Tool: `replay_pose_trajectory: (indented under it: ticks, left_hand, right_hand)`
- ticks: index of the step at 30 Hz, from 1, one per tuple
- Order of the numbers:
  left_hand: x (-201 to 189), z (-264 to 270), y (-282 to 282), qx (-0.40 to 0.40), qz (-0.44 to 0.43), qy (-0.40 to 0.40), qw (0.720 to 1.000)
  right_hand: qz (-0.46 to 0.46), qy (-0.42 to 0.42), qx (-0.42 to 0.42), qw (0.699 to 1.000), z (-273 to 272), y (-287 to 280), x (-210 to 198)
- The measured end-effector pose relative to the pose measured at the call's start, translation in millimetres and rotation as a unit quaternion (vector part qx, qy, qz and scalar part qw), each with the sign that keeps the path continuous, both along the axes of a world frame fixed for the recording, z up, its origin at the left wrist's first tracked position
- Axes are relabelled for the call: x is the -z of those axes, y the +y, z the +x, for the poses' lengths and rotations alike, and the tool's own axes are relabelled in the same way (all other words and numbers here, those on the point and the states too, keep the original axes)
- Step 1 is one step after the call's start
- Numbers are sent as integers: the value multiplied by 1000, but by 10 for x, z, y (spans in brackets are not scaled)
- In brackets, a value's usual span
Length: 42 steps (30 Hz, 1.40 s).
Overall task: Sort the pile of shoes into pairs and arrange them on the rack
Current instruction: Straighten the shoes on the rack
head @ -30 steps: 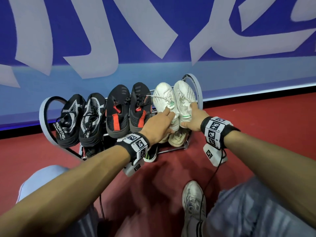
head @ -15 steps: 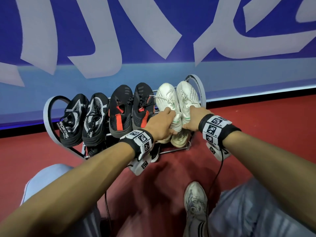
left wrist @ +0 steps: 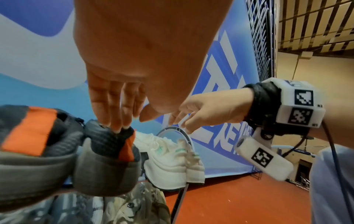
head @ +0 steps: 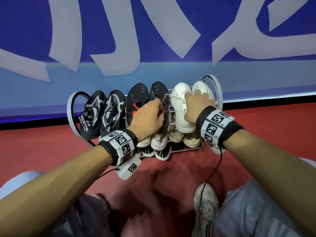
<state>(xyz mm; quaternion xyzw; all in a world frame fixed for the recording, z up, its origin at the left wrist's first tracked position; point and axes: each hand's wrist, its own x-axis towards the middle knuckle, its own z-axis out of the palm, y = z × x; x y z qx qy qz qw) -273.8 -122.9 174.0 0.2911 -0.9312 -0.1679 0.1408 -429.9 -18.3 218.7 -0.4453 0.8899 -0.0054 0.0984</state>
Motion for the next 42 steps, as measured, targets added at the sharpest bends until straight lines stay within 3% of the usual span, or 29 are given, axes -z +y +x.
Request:
replay_pose_trajectory:
  ticks: [4,7,10,13,17,20,26,32,36,38,42]
  left_hand:
    - [-106,400,-142,-71,-7,-83,994]
    - [-58,727,-232,-106,21,-155,982]
    - [66,1063,-287,-124,99,-225,961]
    - [348,1476,-346,-137,223,-268,927]
    - [761,2047,-490,-213,220,-269,913]
    - [983,2390,-660,-256,203,-281,902]
    - [1470,2556,-971,-304,242,-207,898]
    - [1679,2313,-1043,-281,306,-154,896]
    - [1780,2225,-1114,-305,352,-114,878]
    - [1865,2190,-1136,-332,395,-71,854]
    - [1945,2047,-1121,-371,509,32,776]
  right_hand:
    - [-116,20,-58,991,417,-143,-89]
    - [-160,-71,-111,978,844,-267,-36]
    - [-78,-171,-153,970,1254,-432,195]
    - [31,-189,-205,960,1615,-577,493]
    - [101,-205,-238,944,1941,-738,933]
    - [108,-220,-211,946,2045,-891,1196]
    - [104,-192,-134,967,2192,-1169,1543]
    - [118,-144,-157,970,2336,-1234,1462]
    - [100,-98,-155,978,2429,-1305,1403]
    - [119,-90,-142,979,2417,-1370,1429]
    - [169,-95,-118,974,2336,-1523,1575]
